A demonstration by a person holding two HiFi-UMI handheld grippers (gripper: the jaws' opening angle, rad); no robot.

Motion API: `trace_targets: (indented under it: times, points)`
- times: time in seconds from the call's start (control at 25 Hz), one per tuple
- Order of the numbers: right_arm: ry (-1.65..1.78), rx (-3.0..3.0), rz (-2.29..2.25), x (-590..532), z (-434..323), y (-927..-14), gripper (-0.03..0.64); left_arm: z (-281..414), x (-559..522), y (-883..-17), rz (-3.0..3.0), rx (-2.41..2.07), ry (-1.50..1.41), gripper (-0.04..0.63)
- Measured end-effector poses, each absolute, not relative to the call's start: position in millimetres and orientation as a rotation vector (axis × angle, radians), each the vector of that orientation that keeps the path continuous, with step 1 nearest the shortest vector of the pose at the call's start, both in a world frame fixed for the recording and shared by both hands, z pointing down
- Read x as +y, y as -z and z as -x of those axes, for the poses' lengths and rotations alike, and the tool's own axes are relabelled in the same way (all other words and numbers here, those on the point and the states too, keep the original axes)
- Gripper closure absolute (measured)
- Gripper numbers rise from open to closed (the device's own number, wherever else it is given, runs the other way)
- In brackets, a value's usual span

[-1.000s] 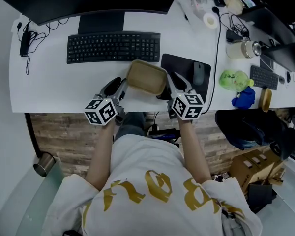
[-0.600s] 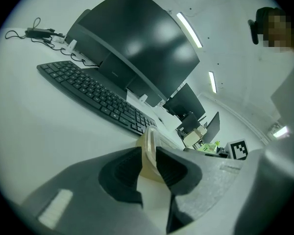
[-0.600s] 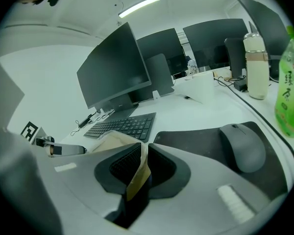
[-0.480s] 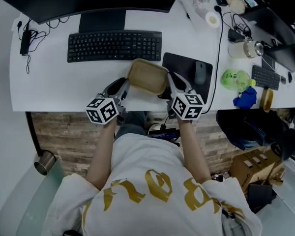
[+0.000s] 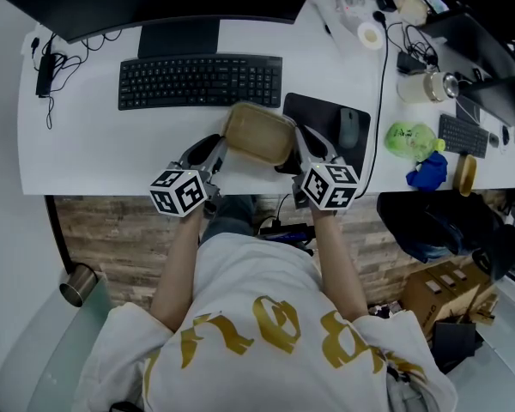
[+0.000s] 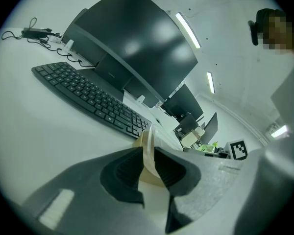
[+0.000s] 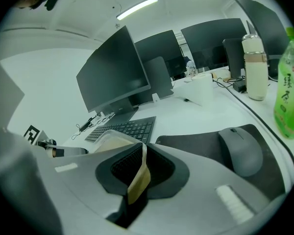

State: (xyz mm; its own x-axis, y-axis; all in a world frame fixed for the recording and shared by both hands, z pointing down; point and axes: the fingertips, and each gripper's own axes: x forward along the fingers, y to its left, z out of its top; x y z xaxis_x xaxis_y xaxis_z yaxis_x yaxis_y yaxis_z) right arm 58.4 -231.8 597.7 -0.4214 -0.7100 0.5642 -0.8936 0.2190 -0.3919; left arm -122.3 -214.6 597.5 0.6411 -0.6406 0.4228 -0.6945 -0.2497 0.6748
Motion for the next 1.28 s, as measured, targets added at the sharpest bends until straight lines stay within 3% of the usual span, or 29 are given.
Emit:
trace_targets:
  times: [1.28]
  points:
    - [-0.967, -2.485, -1.411, -207.9, -67.7, -532.1, 0.571, 111.3, -177.1, -526.6, -1.975, -1.273, 0.07, 0.537]
